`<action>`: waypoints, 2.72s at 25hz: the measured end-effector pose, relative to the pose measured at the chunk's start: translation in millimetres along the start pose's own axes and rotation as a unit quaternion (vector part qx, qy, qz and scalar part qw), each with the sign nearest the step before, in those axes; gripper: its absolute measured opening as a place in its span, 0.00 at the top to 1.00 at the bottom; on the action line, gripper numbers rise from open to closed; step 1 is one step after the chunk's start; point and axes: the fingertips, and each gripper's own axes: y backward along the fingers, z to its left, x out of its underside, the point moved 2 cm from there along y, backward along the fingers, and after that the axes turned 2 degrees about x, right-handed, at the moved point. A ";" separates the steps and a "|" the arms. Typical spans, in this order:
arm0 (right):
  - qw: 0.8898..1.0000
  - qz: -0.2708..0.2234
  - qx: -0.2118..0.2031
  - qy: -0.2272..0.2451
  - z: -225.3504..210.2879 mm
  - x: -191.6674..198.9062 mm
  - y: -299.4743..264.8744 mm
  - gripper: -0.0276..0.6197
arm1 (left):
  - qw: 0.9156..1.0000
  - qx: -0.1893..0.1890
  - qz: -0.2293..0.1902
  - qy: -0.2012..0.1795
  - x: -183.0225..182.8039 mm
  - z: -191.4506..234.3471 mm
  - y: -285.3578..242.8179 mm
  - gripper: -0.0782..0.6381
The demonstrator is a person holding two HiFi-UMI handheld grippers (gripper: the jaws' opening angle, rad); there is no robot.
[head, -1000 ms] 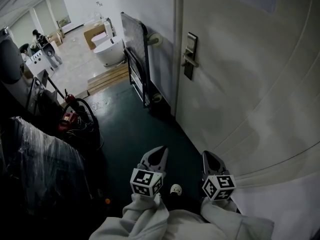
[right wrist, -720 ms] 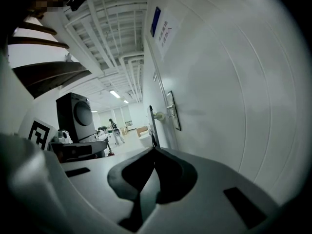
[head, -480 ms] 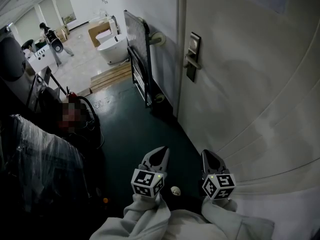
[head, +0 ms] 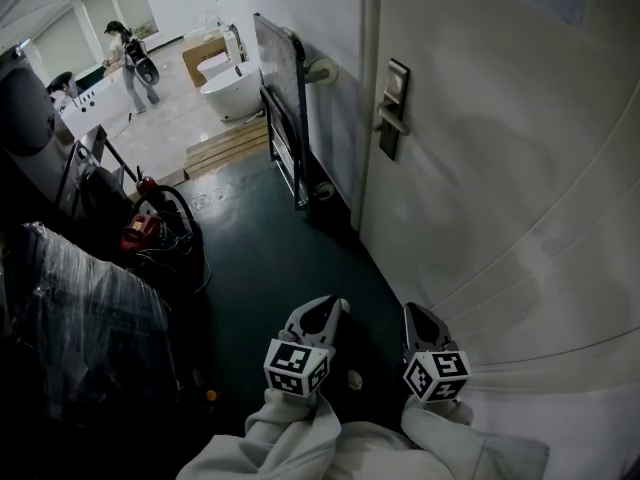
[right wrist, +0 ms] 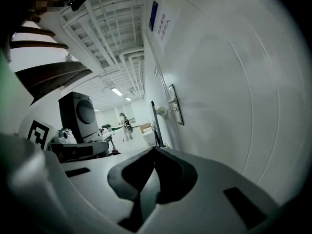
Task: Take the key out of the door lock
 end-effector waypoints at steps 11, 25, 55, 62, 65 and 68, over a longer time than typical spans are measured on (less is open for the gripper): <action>1.000 0.011 -0.003 -0.005 -12.5 -4.0 -33.8 0.88 | 1.000 0.005 0.011 0.007 -1.6 18.1 -34.2 0.87; 1.000 0.012 0.010 -0.009 -48.2 -42.2 -109.2 0.88 | 1.000 0.019 0.011 0.004 -37.2 58.5 -121.3 0.87; 0.997 -0.005 0.065 -0.030 -100.1 -126.2 -296.8 0.88 | 0.997 0.079 0.019 0.000 -112.9 182.0 -304.9 0.87; 0.997 -0.007 0.067 -0.031 -104.5 -133.7 -326.2 0.88 | 0.994 0.107 0.022 0.005 -123.0 188.6 -334.5 0.87; 0.997 -0.007 0.073 -0.035 -107.9 -135.2 -332.9 0.88 | 0.993 0.116 0.028 0.010 -123.2 190.2 -345.5 0.87; 0.996 -0.009 0.082 -0.037 -110.8 -136.6 -337.9 0.88 | 0.992 0.123 0.032 0.023 -124.4 194.0 -354.6 0.87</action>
